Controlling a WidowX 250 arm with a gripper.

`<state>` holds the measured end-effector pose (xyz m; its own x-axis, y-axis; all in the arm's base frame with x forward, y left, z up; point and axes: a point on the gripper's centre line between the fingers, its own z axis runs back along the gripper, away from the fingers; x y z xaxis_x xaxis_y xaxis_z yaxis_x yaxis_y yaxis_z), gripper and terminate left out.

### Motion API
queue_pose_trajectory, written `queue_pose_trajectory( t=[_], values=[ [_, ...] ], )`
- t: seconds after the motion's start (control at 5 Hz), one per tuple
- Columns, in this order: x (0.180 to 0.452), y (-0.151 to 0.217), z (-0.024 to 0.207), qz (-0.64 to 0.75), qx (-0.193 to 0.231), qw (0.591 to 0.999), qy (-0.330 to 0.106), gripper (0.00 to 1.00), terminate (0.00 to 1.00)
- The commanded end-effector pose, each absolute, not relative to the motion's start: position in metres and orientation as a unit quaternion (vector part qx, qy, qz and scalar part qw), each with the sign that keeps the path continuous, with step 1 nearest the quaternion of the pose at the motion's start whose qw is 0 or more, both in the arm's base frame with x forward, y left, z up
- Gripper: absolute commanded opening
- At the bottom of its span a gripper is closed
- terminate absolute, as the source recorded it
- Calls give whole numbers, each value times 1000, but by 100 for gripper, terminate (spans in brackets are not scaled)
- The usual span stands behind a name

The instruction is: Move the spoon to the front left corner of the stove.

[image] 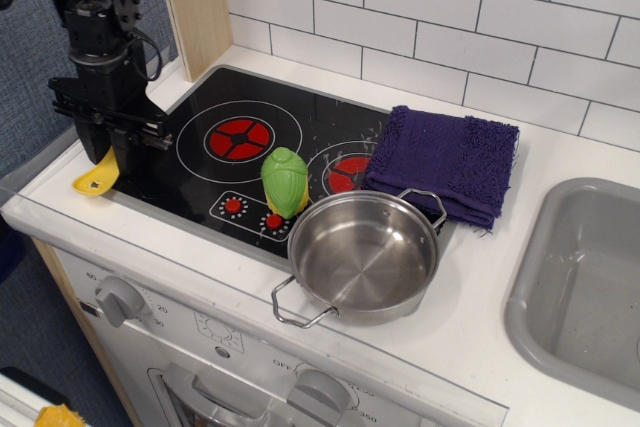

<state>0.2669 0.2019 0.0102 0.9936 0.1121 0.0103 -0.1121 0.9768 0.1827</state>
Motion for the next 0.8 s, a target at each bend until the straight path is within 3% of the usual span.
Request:
queue_pose_trajectory(
  t=[0.0, 0.2, 0.6],
  values=[
    [257, 197, 11, -5, 71, 997, -23, 0, 0],
    [254, 194, 12, -5, 67, 998, -16, 100, 0],
    [247, 183, 33, 21, 79, 996, -20, 100, 0]
  ],
)
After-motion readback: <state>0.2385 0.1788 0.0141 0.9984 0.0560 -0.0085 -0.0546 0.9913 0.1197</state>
